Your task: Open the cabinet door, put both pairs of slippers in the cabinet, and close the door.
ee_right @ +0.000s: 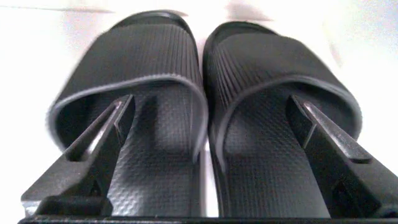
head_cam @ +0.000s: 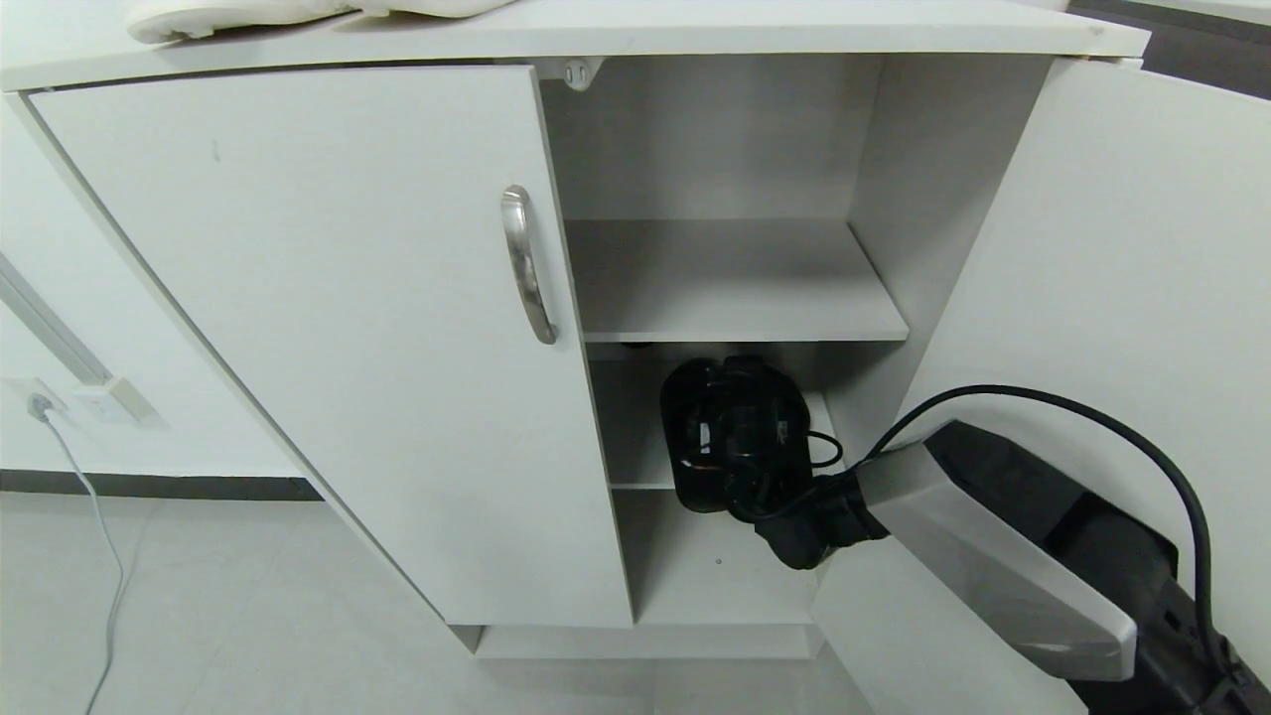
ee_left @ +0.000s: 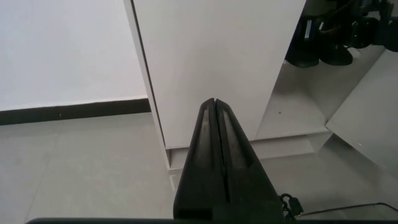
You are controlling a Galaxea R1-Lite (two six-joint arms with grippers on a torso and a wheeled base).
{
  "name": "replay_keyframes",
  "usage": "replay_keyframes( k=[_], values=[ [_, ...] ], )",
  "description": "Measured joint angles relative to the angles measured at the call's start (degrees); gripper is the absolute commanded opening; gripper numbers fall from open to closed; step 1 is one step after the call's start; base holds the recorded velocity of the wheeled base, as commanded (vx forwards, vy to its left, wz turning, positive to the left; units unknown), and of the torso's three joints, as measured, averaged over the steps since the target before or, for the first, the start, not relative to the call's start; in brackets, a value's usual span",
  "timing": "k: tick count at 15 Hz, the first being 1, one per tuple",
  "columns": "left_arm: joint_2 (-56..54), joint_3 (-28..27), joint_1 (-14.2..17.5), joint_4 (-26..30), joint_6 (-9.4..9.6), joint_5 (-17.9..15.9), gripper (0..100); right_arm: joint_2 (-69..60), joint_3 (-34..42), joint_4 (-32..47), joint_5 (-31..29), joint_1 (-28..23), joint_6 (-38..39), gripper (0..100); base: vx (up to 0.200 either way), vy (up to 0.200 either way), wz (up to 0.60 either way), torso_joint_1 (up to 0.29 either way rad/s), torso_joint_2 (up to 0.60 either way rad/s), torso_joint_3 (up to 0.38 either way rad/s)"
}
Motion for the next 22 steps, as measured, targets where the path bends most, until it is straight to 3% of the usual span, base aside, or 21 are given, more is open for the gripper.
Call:
replay_keyframes(
  k=[11, 16, 22],
  values=[
    [0.00, -0.02, 0.00, 0.00, -0.02, -0.11, 0, -20.00, 45.24, -21.21, -0.99, 7.84, -0.07, 100, 0.000, 0.000, 0.00, 0.000, 0.00, 0.000],
    [0.00, -0.02, 0.00, 0.00, -0.09, -0.11, 0, -23.33, 48.10, -21.46, -1.12, 9.74, -0.09, 100, 0.000, 0.000, 0.00, 0.000, 0.00, 0.000],
    [0.00, -0.04, 0.00, -0.02, -0.28, -0.11, 0, -23.72, 48.81, -23.19, -1.23, 10.70, -0.35, 100, -0.200, 0.000, 0.00, 0.002, 0.00, 0.004]
  ],
)
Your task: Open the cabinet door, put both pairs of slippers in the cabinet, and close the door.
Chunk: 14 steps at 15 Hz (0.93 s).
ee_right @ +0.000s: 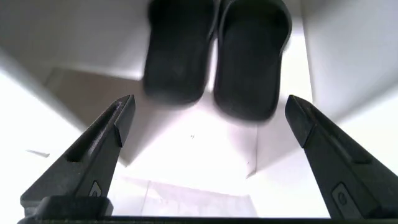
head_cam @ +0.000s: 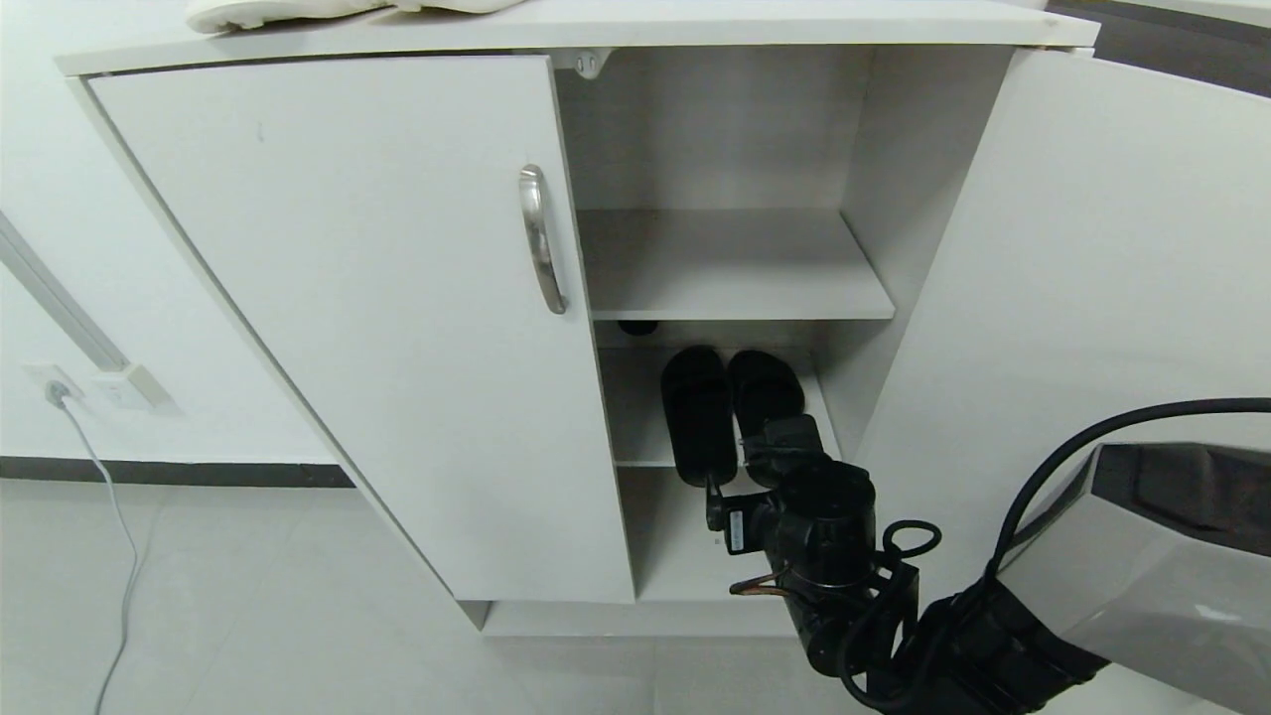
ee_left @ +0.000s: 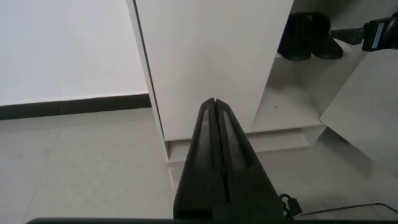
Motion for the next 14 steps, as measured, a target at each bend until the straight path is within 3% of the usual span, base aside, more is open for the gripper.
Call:
replay_keyframes(
  k=[14],
  values=[
    [0.00, 0.01, 0.00, 0.02, 0.09, -0.11, 0, -0.02, 1.44, -2.82, -0.12, 0.13, -0.96, 100, 0.000, 0.000, 0.00, 0.000, 0.00, 0.000]
  ],
)
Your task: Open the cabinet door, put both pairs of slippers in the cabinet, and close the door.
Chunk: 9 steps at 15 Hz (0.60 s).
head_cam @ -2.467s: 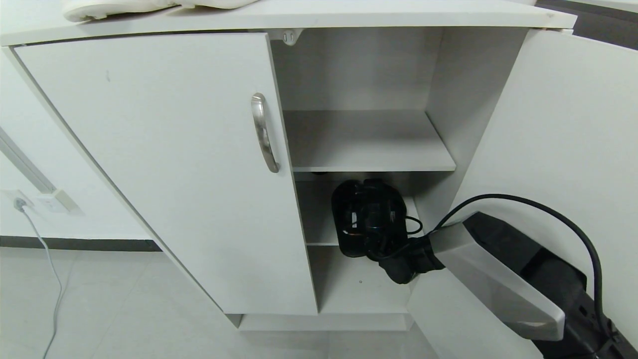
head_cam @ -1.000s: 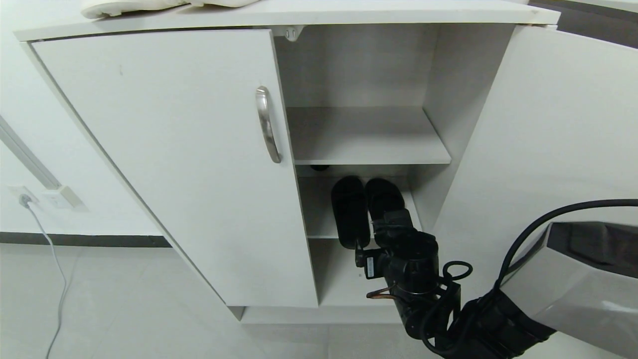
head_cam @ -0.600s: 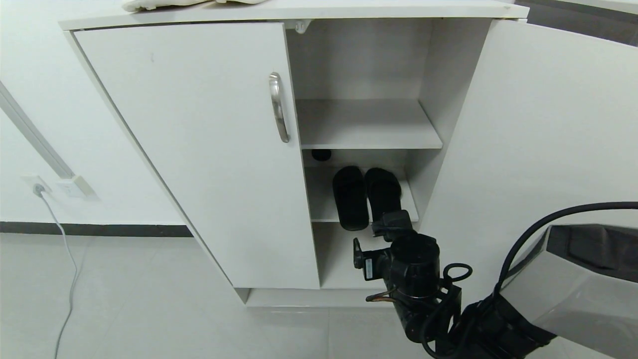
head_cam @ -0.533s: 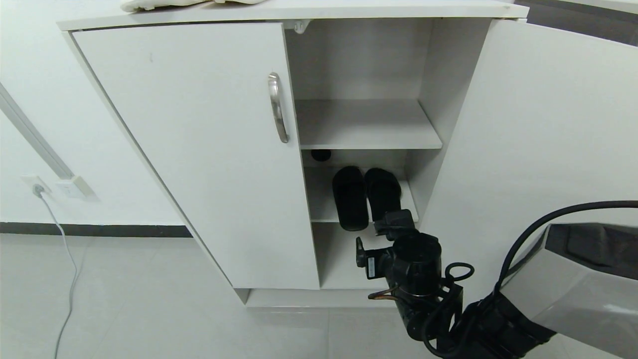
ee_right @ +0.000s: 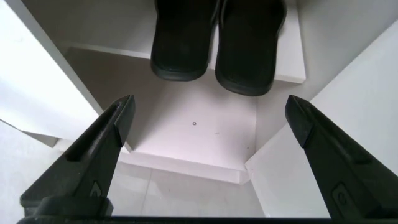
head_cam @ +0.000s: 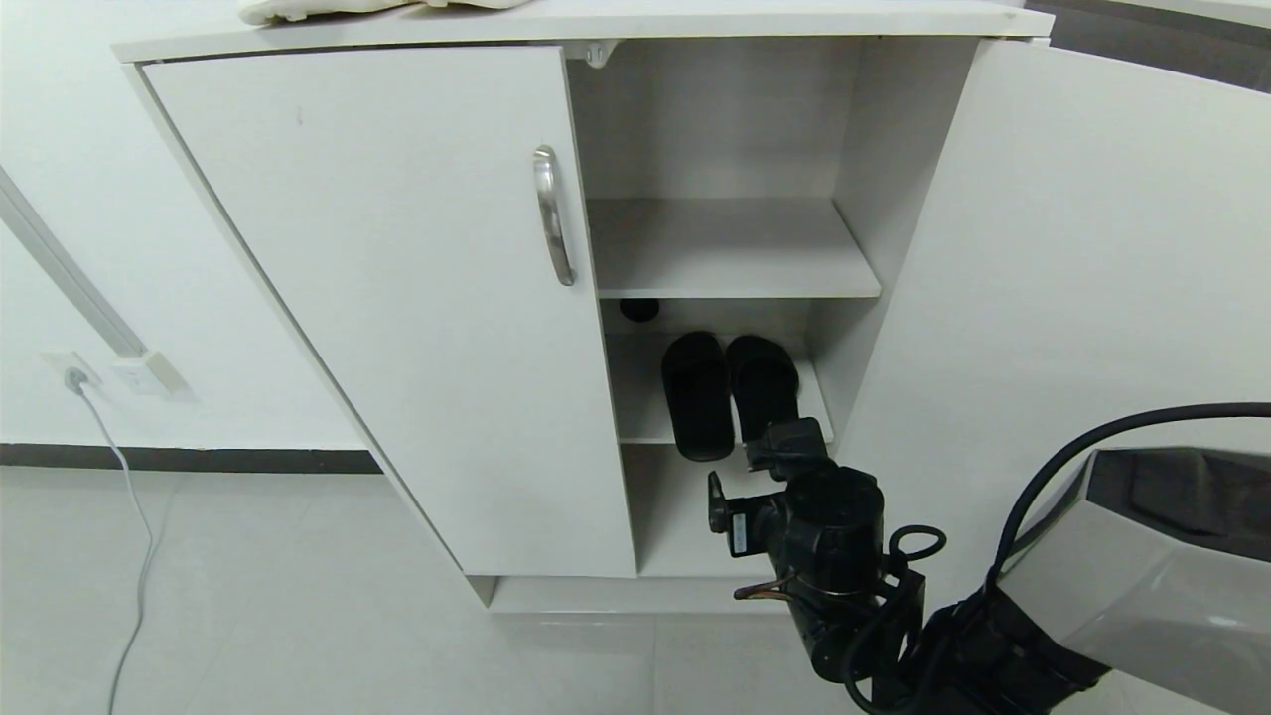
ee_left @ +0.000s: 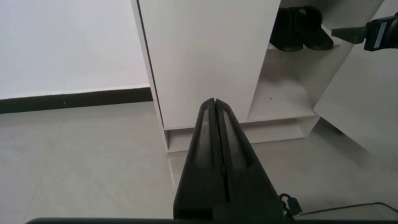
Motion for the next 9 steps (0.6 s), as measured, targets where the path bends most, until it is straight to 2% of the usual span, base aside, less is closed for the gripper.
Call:
replay_keyframes(
  k=[9],
  values=[
    [0.00, 0.00, 0.00, 0.00, 0.04, 0.01, 0, 0.13, 0.33, 0.05, -0.07, 0.24, -0.10, 100, 0.000, 0.000, 0.00, 0.004, 0.00, 0.173]
  ],
)
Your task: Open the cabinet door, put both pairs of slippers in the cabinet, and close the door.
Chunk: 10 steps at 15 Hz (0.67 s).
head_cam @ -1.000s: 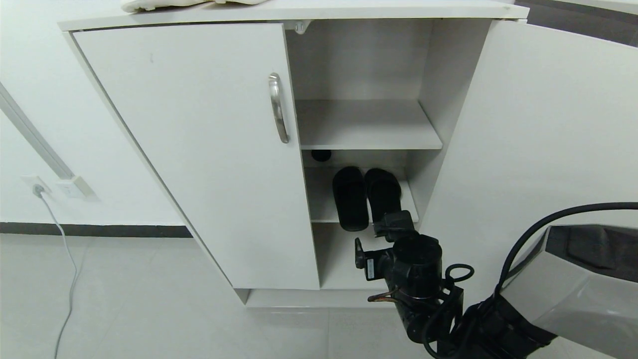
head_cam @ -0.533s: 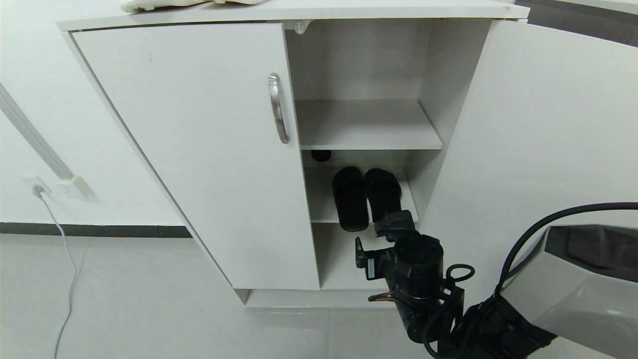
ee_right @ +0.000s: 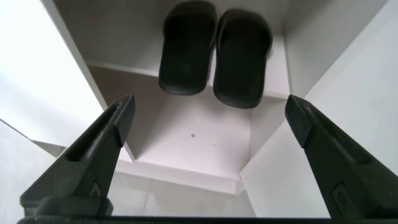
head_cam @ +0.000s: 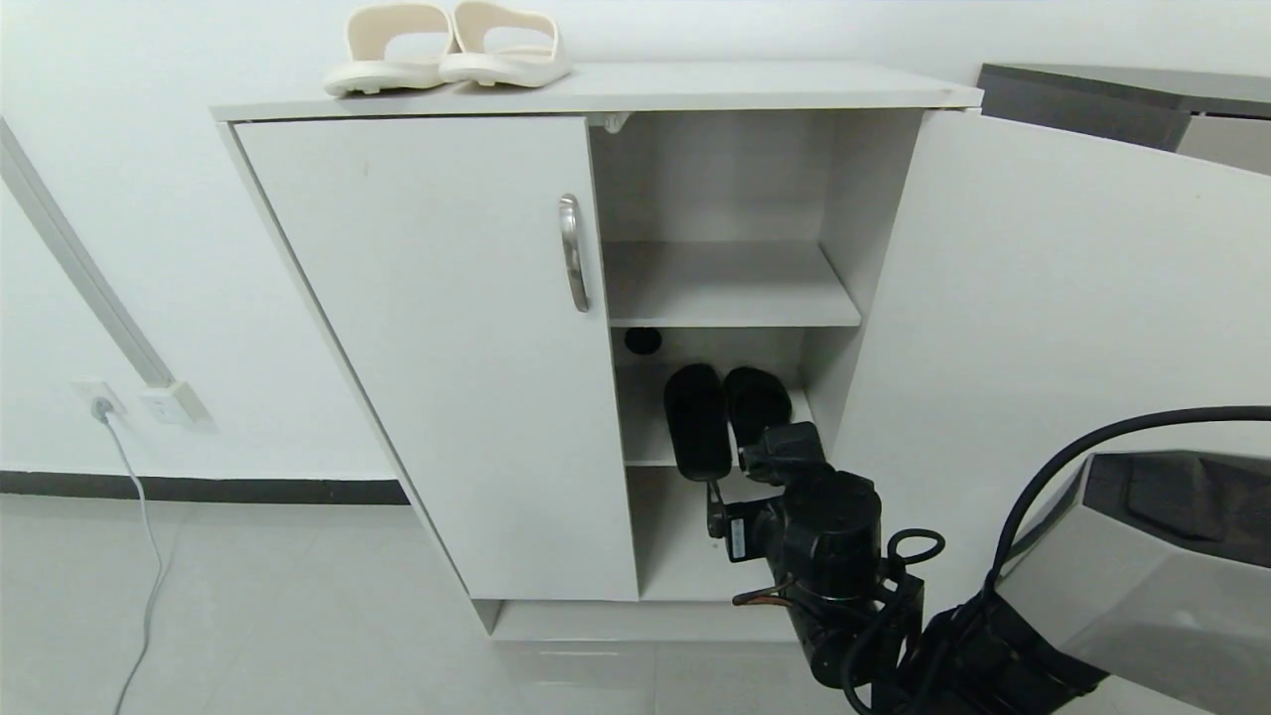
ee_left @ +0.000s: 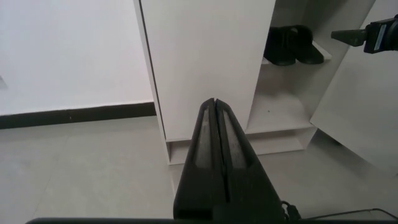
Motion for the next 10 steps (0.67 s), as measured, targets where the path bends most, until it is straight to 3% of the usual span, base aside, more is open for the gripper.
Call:
replay_keyframes(
  k=[10],
  values=[
    [0.00, 0.00, 0.00, 0.00, -0.01, -0.01, 0, 0.28, 0.39, -0.05, 0.02, 0.37, 0.02, 100, 0.000, 0.000, 0.00, 0.001, 0.00, 0.024]
  ],
)
